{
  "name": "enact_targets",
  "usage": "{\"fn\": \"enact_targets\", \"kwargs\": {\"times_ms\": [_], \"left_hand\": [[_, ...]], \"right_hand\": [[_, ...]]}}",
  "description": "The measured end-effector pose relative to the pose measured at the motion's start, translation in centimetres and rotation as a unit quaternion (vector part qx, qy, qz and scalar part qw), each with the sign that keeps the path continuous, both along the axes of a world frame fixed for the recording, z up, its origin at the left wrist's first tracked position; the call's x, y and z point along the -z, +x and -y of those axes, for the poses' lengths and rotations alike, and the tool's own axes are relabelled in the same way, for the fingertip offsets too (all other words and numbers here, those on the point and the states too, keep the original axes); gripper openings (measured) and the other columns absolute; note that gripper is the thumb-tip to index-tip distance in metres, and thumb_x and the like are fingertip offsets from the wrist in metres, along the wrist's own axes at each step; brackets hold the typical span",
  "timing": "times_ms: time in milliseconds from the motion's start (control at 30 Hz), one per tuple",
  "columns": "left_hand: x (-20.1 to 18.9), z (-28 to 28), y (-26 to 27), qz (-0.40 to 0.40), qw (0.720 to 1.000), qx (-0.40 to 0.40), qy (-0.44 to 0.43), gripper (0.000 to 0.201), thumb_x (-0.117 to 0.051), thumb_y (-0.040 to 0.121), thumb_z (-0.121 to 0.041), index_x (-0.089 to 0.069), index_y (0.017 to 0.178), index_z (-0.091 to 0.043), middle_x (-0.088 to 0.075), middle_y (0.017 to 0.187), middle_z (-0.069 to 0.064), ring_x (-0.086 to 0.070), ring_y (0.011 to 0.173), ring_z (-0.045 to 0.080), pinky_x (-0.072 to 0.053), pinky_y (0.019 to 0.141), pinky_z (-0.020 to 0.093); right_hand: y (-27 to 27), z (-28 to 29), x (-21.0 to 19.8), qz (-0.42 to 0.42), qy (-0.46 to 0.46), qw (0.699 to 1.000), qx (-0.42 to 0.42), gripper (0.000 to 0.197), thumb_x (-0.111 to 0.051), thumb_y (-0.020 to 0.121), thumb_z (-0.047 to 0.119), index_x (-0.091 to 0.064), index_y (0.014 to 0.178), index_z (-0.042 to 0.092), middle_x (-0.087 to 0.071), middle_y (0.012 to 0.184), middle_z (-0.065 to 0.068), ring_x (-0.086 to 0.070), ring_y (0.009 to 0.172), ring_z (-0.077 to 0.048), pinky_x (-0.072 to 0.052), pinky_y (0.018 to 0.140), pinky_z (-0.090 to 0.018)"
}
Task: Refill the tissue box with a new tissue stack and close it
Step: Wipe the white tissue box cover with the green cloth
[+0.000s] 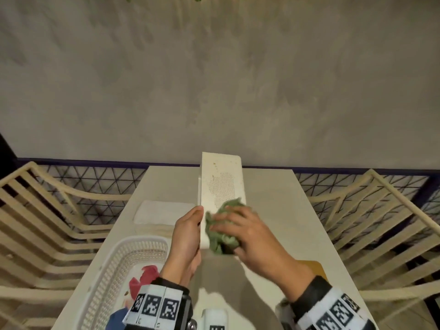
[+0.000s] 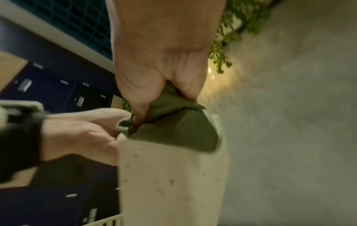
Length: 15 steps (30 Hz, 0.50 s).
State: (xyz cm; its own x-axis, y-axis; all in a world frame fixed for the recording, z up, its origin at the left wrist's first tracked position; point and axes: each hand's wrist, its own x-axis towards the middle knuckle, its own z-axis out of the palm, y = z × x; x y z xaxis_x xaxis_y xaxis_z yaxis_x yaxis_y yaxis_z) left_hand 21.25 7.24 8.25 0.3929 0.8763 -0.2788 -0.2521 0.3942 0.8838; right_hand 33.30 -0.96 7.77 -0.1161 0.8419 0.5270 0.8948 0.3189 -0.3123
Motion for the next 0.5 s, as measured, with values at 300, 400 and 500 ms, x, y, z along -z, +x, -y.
{"fn": "enact_targets", "kwargs": {"times_ms": [300,400,500], "left_hand": [[0.8,0.7,-0.2,-0.066,0.992,-0.042,0.1,0.033,-0.039,0.098,-0.014,-0.069,0.086,-0.01,-0.071,0.1,0.019,-0.064,0.099,0.033,-0.047,0.096,0.05],[1.2,1.0,-0.1,-0.078,0.986,-0.071,0.127,0.034,-0.039,0.096,-0.008,-0.059,0.068,-0.009,-0.061,0.076,0.017,-0.057,0.076,0.026,-0.049,0.075,0.04],[1.8,1.2,-0.5,-0.124,0.97,-0.075,0.194,0.033,-0.038,0.097,-0.014,-0.049,0.068,-0.003,-0.051,0.069,0.015,-0.046,0.069,0.02,-0.038,0.065,0.034]], "right_hand": [[1.6,-0.6,-0.6,-0.02,0.036,0.999,0.035,0.048,-0.047,0.063,0.01,-0.069,0.104,0.019,-0.067,0.115,0.0,-0.041,0.111,-0.018,-0.045,0.09,-0.048],[-1.0,-0.6,-0.2,0.023,0.023,0.999,0.002,0.052,-0.042,0.061,0.012,-0.068,0.105,0.017,-0.067,0.115,-0.001,-0.044,0.112,-0.024,-0.041,0.09,-0.05],[0.5,0.5,0.3,0.026,-0.001,0.999,-0.024,0.055,-0.053,0.058,0.003,-0.067,0.108,0.019,-0.064,0.121,0.0,-0.043,0.117,-0.023,-0.039,0.094,-0.049]]}}
